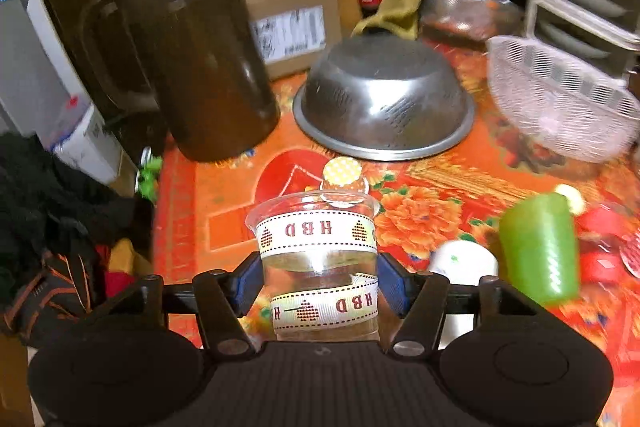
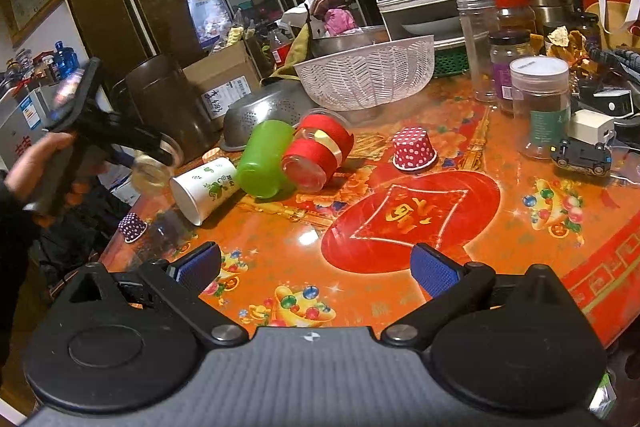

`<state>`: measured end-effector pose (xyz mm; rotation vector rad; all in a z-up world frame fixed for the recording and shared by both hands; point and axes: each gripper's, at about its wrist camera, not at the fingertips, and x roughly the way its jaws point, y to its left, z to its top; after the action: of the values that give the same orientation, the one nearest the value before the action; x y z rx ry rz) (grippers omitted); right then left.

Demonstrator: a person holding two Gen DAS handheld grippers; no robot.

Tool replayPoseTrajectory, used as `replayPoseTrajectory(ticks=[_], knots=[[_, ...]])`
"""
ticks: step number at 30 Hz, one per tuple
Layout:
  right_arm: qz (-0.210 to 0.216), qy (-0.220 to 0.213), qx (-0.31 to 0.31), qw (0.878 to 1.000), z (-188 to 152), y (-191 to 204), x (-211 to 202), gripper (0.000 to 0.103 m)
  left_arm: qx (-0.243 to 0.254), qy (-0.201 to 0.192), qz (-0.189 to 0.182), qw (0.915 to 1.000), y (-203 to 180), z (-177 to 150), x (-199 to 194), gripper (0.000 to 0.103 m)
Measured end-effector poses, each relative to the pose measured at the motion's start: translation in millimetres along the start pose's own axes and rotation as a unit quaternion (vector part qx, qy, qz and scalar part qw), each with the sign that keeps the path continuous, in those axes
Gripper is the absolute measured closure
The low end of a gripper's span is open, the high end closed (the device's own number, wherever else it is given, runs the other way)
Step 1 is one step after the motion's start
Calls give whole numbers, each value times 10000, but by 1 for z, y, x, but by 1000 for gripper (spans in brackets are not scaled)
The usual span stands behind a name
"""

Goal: Flip cup upright
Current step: 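Lift the clear HBD cup off the table with the left tool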

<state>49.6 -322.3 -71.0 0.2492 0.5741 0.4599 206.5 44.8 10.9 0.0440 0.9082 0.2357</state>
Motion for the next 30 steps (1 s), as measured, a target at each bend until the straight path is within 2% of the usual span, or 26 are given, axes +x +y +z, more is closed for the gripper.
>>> replayPoseTrajectory(ticks=[4,9,17,22,26,30], knots=[[115,12,100,9999,-1,1,2,1,346,-155,-155,9992,-4,-22,-50,39],[118,82,102,9998,-5,5,0,1,910,-226,-318,9951,-25,-69,-95,39],[102,226,120,9996,-17,12,-8,1,1150,-376,-888,9887,-46,-138,-141,39],[65,336,212,9992,-23,13,-8,1,1083,-184,-1374,9844,-61,-171,-138,39],[48,532,462,9975,-25,13,-5,1,770,-150,-1634,9834,-73,-194,-127,39],[68,796,735,9941,-25,13,-1,1,474,38,-2090,9767,-79,-207,-113,39]])
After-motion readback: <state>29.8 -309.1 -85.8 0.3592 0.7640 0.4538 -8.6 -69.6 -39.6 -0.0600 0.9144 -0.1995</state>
